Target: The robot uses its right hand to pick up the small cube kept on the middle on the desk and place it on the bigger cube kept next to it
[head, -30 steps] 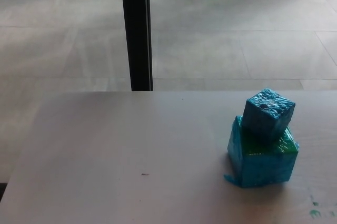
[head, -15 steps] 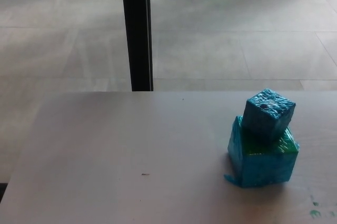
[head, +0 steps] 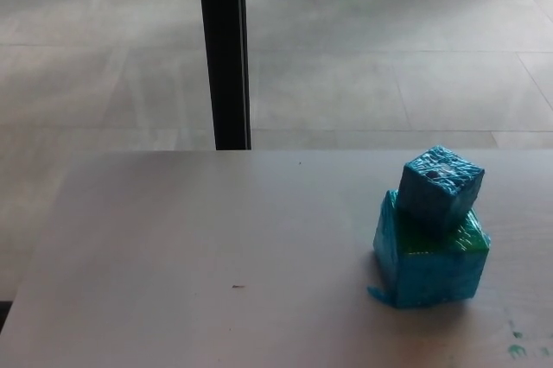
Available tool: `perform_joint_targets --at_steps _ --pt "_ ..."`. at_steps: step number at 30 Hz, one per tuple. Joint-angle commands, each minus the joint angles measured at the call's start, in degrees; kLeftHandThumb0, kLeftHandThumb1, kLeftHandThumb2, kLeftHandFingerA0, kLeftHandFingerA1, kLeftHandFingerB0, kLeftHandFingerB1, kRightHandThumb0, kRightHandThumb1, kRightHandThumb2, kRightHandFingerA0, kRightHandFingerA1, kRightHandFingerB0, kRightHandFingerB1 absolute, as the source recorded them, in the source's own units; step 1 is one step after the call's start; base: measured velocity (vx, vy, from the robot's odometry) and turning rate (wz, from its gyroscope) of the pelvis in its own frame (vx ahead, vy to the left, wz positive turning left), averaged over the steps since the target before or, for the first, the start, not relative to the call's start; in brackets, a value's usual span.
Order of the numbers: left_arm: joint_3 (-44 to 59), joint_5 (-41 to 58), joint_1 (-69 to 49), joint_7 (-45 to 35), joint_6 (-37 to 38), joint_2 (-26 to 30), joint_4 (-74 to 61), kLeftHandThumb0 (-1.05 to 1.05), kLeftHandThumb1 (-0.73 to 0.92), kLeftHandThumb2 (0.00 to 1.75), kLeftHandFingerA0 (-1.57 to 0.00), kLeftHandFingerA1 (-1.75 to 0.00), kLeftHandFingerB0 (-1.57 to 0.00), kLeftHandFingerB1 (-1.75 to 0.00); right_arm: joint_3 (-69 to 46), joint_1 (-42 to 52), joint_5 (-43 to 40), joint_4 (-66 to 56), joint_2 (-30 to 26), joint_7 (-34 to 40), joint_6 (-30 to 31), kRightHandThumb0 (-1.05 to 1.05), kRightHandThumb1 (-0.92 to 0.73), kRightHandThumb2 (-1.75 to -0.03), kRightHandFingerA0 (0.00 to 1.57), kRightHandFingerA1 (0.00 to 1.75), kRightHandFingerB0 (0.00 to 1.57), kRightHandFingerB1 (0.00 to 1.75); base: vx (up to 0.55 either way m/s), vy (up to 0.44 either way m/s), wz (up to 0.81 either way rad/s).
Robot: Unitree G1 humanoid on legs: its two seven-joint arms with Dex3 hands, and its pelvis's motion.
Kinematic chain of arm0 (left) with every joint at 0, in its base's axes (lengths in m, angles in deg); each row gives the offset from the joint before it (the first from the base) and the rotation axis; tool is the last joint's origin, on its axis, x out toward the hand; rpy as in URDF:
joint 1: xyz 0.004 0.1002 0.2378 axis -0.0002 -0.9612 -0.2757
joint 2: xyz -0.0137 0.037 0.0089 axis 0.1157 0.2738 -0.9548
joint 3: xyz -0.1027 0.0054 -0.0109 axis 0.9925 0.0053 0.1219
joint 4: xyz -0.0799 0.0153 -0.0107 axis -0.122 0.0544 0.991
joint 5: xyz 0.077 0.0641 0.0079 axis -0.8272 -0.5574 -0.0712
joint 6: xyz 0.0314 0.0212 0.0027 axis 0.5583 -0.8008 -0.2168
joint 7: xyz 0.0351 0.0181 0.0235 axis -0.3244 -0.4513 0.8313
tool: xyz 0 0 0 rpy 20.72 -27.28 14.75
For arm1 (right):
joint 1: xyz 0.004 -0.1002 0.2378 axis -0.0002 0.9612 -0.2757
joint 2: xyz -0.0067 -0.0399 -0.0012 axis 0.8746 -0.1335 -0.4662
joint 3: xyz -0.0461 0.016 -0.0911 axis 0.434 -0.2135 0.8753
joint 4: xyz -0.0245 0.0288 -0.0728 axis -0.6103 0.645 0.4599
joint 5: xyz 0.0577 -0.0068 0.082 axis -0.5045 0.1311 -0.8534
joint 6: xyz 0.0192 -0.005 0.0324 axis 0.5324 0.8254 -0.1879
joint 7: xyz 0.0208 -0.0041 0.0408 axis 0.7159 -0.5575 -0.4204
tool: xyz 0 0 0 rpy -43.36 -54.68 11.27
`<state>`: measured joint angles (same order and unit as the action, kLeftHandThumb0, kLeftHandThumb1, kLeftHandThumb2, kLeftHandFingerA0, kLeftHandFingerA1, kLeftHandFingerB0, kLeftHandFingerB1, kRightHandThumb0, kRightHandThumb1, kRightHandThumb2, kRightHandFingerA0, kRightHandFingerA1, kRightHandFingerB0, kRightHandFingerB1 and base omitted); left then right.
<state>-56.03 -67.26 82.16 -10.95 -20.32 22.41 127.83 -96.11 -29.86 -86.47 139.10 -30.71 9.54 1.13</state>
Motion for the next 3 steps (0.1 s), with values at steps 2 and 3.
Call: perform_joint_targets --at_steps 2,3 --pt "1.0 0.7 -0.3 0.4 -0.8 0.0 0.0 -0.71 0.68 0.61 -0.5 -0.58 -0.54 -0.45 1.5 0.1 -3.4 -0.4 -1.5 1.2 0.6 -0.46 -0.74 -0.61 0.59 0.86 0.66 0.58 0.0 0.0 0.0" --pt "1.0 0.7 -0.3 0.4 -0.8 0.0 0.0 -0.71 0.68 0.61 -0.5 -0.58 -0.54 -0.45 1.5 0.1 -3.4 -0.4 -1.5 1.2 0.6 -0.46 -0.74 -0.61 0.59 0.86 0.66 0.58 0.0 0.0 0.0"
